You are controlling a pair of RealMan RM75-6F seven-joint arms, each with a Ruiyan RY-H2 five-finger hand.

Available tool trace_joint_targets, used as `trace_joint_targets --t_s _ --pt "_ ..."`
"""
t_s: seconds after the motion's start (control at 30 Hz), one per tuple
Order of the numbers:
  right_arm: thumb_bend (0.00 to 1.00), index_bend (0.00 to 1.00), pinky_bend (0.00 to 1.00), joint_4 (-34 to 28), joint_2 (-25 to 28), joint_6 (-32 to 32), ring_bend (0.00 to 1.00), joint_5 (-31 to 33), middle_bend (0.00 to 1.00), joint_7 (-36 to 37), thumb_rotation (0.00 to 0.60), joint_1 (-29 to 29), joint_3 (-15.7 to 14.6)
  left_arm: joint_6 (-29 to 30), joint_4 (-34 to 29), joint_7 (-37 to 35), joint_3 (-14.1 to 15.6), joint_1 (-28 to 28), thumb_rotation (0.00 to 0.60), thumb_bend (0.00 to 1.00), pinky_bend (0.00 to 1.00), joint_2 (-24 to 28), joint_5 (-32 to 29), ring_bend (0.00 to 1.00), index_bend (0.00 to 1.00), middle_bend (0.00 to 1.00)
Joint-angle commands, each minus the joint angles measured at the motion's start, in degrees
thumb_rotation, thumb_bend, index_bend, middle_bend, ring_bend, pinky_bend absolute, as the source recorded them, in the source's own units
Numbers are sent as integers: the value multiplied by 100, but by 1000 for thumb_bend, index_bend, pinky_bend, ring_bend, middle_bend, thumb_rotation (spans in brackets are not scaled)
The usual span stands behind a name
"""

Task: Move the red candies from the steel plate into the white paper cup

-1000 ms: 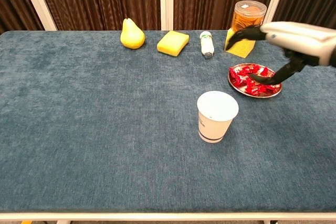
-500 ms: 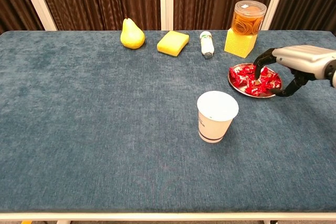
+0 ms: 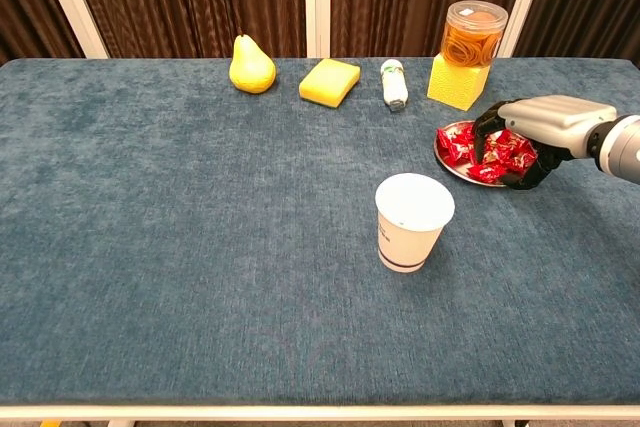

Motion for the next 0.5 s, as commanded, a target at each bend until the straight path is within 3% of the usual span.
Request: trace_joint_targets --t_s 0.03,0.5 --pt "327 417 0 77 -56 -30 0 25 156 -8 600 14 14 0 -1 0 -3 -1 600 163 147 1 3 81 73 43" --pt "383 548 0 203 -126 65 0 -26 215 96 600 -15 63 0 28 -45 -12 8 600 162 147 -7 1 81 73 43"
